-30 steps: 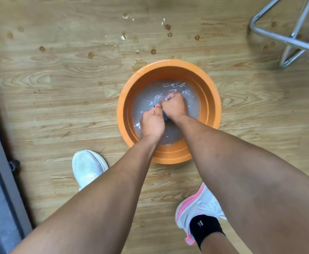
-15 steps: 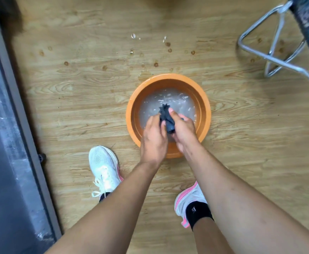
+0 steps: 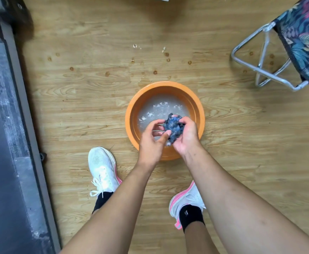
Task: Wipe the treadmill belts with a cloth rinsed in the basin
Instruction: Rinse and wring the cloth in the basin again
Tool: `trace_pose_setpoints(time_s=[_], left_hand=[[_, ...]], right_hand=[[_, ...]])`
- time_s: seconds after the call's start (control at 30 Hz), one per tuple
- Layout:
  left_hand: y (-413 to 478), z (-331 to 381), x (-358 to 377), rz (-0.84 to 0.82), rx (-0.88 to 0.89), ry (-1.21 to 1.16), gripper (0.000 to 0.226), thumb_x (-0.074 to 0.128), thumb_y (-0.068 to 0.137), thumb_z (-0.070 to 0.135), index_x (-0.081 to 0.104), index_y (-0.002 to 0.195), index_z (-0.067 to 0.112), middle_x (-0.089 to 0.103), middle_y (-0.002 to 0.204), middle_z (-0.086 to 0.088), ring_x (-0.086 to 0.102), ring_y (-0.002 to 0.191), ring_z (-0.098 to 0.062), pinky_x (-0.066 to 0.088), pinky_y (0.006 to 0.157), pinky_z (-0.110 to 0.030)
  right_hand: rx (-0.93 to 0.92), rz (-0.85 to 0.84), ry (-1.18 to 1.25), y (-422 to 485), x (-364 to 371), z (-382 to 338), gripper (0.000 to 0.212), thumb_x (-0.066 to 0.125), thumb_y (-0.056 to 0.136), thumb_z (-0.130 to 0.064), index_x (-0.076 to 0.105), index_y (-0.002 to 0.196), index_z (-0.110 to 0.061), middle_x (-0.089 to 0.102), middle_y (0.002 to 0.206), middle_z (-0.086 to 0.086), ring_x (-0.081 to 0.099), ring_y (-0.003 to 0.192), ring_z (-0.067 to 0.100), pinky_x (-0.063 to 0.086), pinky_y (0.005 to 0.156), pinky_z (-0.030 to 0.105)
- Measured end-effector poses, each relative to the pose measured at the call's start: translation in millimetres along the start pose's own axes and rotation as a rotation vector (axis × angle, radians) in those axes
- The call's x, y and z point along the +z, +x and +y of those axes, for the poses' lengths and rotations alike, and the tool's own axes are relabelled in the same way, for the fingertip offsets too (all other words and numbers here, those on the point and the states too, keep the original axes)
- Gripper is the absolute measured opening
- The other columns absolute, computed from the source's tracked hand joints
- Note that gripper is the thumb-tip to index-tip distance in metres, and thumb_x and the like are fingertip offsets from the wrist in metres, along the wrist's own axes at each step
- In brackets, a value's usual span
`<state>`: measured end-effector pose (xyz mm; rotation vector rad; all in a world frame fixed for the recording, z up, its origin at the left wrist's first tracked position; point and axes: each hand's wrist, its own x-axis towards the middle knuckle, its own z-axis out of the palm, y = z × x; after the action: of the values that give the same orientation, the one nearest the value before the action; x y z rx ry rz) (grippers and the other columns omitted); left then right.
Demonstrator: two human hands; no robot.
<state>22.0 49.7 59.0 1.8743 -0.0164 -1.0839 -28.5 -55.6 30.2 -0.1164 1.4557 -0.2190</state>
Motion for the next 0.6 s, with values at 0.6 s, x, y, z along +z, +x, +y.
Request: trace_pose_setpoints(time_s=[0.6], left_hand=[[-31,-7,-21,0.016,0.463,0.811,0.048,0.048,0.083,-0.005,0.070,0.118,0.021,0.052,0.121,-0.005,0.049,0.108,-0.026,0.045,0.091,-0.044]], right_hand=[[-0.044,0.108,-0.622,4,6,-5,0.049,0.053,0.104,-0.044,0.045,0.060,-0.023,0.044,0.055,0.000,0.025,0.037,0.012,0.015,0.039,0.018]])
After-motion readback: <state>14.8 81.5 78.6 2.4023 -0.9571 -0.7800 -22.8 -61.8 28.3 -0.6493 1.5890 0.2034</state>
